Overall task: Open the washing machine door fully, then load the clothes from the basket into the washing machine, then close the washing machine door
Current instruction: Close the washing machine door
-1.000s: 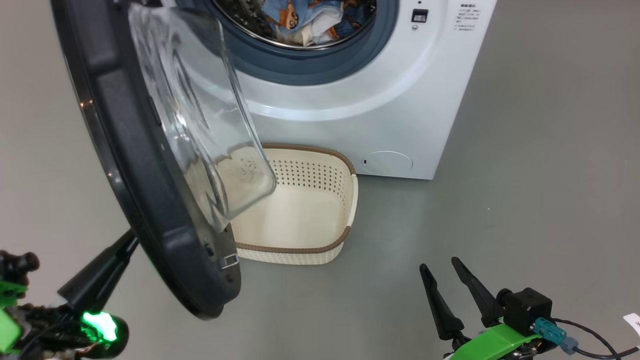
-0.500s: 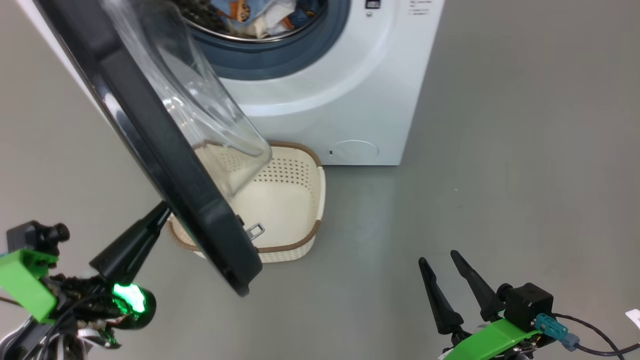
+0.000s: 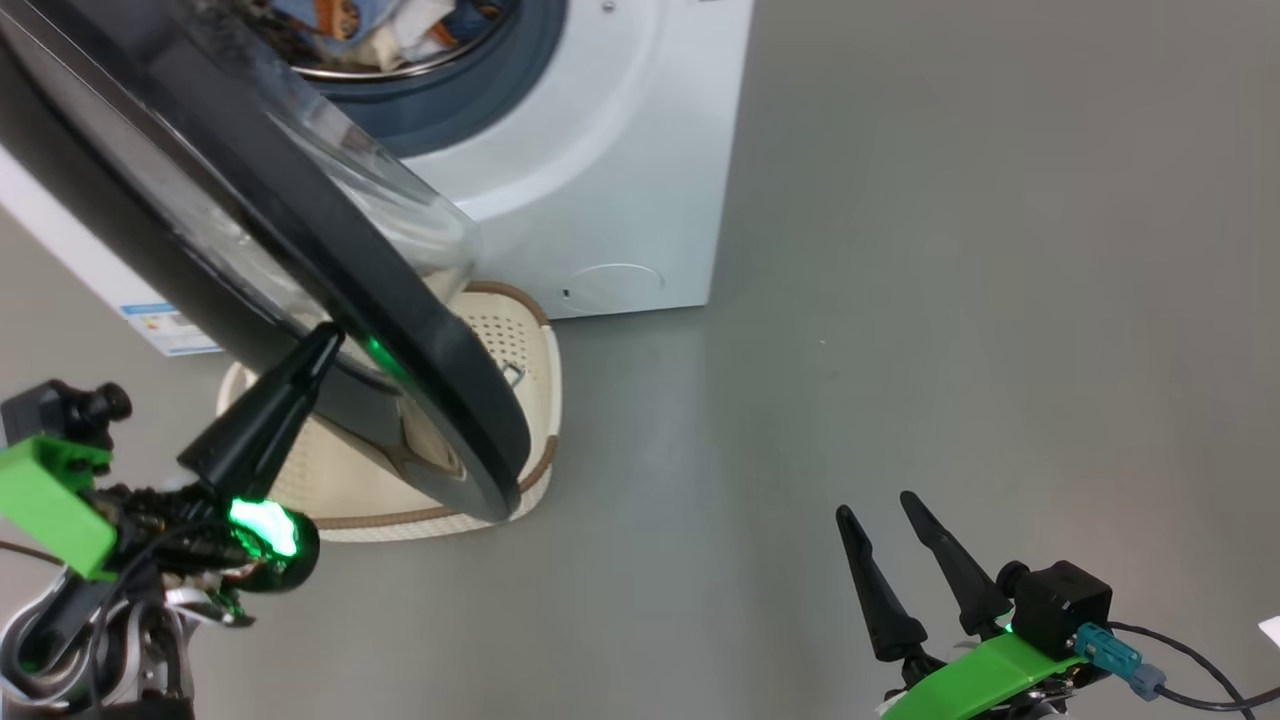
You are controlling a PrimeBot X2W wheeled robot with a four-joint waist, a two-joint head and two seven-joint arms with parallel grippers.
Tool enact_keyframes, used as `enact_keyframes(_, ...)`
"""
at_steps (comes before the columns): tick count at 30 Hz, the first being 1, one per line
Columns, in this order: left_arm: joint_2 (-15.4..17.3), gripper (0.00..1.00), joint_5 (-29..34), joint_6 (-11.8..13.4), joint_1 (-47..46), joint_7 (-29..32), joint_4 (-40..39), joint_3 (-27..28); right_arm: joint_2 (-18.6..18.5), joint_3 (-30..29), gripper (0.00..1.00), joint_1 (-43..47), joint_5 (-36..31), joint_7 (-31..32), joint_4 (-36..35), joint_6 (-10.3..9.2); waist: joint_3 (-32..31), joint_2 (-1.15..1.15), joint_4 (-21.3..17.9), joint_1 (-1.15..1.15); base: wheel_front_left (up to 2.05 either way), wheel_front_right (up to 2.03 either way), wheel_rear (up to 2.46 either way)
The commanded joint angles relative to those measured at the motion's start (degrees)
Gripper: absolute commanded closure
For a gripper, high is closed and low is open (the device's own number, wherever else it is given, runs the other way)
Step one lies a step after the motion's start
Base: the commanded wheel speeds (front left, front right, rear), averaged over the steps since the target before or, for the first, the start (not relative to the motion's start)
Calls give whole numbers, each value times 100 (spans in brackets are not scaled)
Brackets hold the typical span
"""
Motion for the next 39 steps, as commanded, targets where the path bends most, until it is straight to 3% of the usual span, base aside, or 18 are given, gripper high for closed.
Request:
enact_keyframes(1,87,100,68,-55,-251,-32,-94,136,11,138,0,-92,74,-44,-161,17,106,0,-187,0,0,0,0)
enact_keyframes(19,86,100,274,-57,-919,-508,253,388,11,123,0,-72,172,-44,-375,17,417,0,-744,0,0,0,0)
enact_keyframes(29,86,100,444,-57,-843,-818,325,495,11,56,0,-94,187,-44,-354,17,288,0,-549,0,0,0,0)
enact_keyframes(39,86,100,783,-57,-472,-1533,366,703,11,90,0,-111,195,-44,-198,17,-81,0,-252,0,0,0,0)
